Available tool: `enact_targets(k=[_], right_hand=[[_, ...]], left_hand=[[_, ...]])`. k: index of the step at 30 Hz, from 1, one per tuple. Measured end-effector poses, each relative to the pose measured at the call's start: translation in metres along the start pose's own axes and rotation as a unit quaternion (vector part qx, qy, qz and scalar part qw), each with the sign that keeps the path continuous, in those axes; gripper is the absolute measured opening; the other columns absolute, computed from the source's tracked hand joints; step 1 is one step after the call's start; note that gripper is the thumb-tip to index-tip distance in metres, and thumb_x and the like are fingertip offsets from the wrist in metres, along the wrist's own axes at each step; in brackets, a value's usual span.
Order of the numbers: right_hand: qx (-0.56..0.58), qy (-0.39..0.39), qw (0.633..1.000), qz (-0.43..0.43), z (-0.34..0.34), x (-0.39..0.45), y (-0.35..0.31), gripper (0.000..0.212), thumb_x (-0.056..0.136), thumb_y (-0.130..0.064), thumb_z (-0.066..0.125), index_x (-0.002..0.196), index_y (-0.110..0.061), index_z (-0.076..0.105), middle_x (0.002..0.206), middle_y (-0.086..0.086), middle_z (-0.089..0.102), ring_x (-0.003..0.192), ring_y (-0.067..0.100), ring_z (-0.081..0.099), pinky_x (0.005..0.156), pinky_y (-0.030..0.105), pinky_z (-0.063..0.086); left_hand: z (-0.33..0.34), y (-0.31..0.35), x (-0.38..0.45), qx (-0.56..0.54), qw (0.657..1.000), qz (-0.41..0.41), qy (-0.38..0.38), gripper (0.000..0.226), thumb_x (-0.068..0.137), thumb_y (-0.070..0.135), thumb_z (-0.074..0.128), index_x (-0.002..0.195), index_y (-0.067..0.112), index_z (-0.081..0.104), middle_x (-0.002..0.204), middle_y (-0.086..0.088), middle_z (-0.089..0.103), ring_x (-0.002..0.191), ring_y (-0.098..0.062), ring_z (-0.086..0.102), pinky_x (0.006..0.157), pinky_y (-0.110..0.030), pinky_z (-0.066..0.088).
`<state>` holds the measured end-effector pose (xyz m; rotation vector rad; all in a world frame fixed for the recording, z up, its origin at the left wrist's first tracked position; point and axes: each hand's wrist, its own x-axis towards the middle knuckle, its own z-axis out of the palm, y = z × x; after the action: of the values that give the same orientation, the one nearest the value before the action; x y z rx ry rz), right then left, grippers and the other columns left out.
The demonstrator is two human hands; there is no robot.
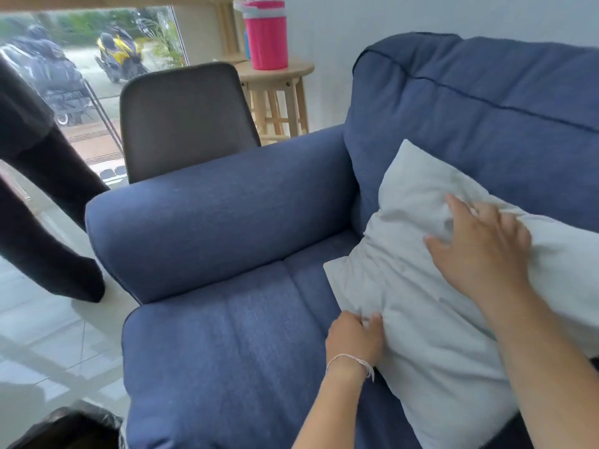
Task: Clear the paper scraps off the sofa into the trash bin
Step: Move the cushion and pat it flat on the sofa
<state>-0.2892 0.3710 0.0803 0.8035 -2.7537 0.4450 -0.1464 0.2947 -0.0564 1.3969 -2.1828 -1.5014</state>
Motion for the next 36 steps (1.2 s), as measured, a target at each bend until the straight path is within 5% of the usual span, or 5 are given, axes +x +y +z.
enact_targets(k=[9, 19, 25, 30, 36], right_hand=[[0.131, 0.054, 0.985, -0.098, 0.005, -0.002, -0.026, 0.050, 0.086, -0.025, 0.071, 0.135, -0.015, 0.060, 0.111, 0.013, 0.071, 0.100, 0.041, 0.058, 0.089, 0.050, 0.039], [0.547, -0.055, 0.825, -0.133, 0.033, -0.022, -0.150, 0.058, 0.094, -0.031, 0.067, 0.148, -0.022, 0.047, 0.144, -0.007, 0.056, 0.132, 0.010, 0.050, 0.112, 0.031, 0.040], [0.354, -0.076, 0.905, -0.225, 0.100, -0.023, -0.224, 0.076, 0.091, -0.038, 0.067, 0.156, -0.025, 0.029, 0.155, 0.013, 0.032, 0.139, 0.039, 0.034, 0.111, 0.054, 0.036], [0.274, 0.012, 0.865, -0.421, 0.120, 0.002, -0.271, 0.069, 0.092, -0.051, 0.054, 0.154, -0.026, 0.037, 0.164, 0.008, 0.026, 0.152, 0.032, 0.021, 0.121, 0.052, 0.021], [0.200, 0.044, 0.870, -0.448, 0.163, 0.054, -0.286, 0.074, 0.095, -0.067, 0.029, 0.159, -0.028, 0.029, 0.168, 0.004, 0.023, 0.156, 0.028, 0.016, 0.125, 0.056, 0.007]], left_hand=[[-0.021, -0.010, -0.014, -0.227, 0.968, 0.057, 0.085, 0.035, 0.097, 0.038, 0.049, 0.072, 0.014, 0.046, 0.065, 0.007, 0.046, 0.059, -0.007, 0.039, 0.056, -0.024, 0.040], [-0.208, -0.029, -0.038, -0.105, 0.845, 0.145, 0.504, 0.020, 0.098, 0.024, 0.055, 0.083, 0.012, 0.057, 0.104, -0.002, 0.047, 0.091, 0.003, 0.050, 0.083, -0.014, 0.039], [-0.269, -0.054, -0.023, 0.092, 0.840, 0.086, 0.527, 0.038, 0.092, 0.029, 0.057, 0.125, 0.015, 0.044, 0.133, -0.007, 0.031, 0.121, -0.028, 0.044, 0.108, -0.039, 0.037], [-0.277, -0.037, 0.011, 0.253, 0.841, 0.107, 0.466, 0.060, 0.099, 0.041, 0.040, 0.151, 0.016, 0.023, 0.161, -0.012, 0.014, 0.151, -0.034, 0.002, 0.122, -0.047, 0.008], [-0.285, -0.051, 0.068, 0.337, 0.831, 0.078, 0.436, 0.074, 0.098, 0.055, 0.022, 0.157, 0.015, 0.004, 0.166, -0.010, -0.001, 0.152, -0.030, -0.007, 0.122, -0.050, 0.002]])
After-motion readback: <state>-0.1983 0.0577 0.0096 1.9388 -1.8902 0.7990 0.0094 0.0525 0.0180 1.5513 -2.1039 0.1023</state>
